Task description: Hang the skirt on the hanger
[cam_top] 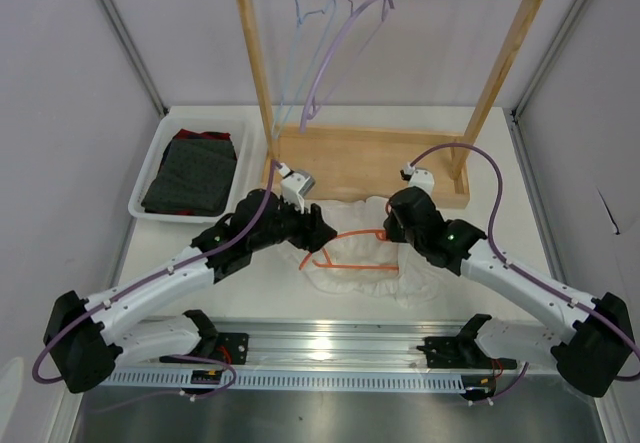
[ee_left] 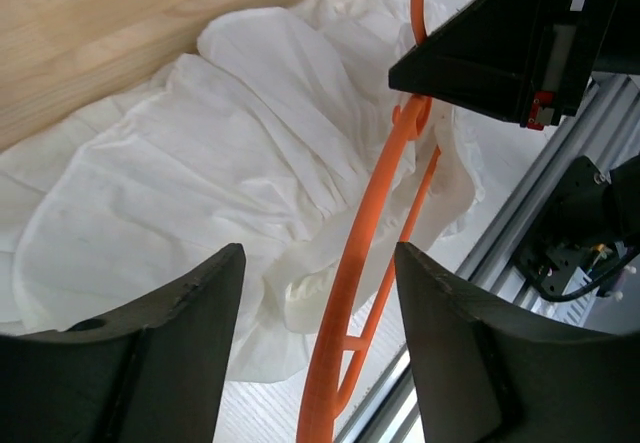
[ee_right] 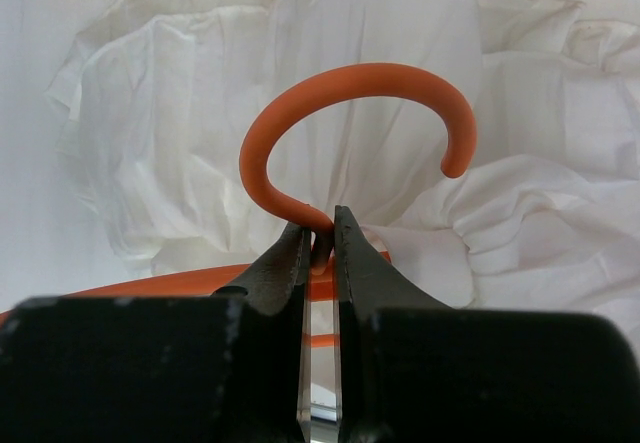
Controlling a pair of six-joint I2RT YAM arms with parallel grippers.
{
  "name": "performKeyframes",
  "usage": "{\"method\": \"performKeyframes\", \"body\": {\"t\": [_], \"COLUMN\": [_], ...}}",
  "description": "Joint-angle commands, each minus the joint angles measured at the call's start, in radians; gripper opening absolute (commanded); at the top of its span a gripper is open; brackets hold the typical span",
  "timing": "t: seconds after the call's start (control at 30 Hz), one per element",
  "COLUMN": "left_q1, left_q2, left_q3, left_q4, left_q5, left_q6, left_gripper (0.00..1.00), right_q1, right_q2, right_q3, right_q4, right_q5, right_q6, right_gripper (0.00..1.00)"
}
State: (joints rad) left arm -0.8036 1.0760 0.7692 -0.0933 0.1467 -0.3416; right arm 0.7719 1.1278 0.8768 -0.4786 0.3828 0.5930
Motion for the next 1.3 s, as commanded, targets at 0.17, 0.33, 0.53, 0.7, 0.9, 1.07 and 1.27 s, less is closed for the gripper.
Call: {"method": "performKeyframes", "body": {"t": [0.17,0.33,0.53,0.7,0.9,1.07,1.27], "left_q1": [0.026,0.046,0.043,0.008,-0.063,-0.075,-0.078], "left_q2": [-0.067,-0.039,-0.005,0.022,0.076,0.111,0.159], "left_q3": [-0.062,-0.106,-0.162,-0.202,-0.228,-0.235,-0.245], "left_q4": [-0.046,-0.036,0.033,0.079,0.130,0.145,0.222], "left_q5": [-0.127,-0.067,0.054,0.099,0.050,-0.022,-0.009], "left_q6": [-0.077,-0.108,-0.135,-0.163,-0.191,-0.206,-0.226], "left_gripper": [0.53,0.49,0.39,0.27,0.30,0.39,0.44], "right_q1": [-0.005,-0.014,-0.025,-0.034,-0.042,-0.045,-0.051], "right_q2": [-0.068,-0.118,-0.163,-0.175,-0.180,-0.184,-0.198], "right_q3": [-0.036,-0.061,-0.081,-0.088,-0.091,-0.091,-0.099], "right_q4": [0.054,0.066,0.072,0.074,0.077,0.074,0.075], "right_q5": [-0.004,-0.027,-0.042,-0.051,-0.061,-0.065,-0.081], "right_q6": [-0.012,-0.007,0.004,0.010,0.014,0.014,0.016], "right_gripper": [0.00,0.00,0.00,0.00,0.00,0.00,0.00]}}
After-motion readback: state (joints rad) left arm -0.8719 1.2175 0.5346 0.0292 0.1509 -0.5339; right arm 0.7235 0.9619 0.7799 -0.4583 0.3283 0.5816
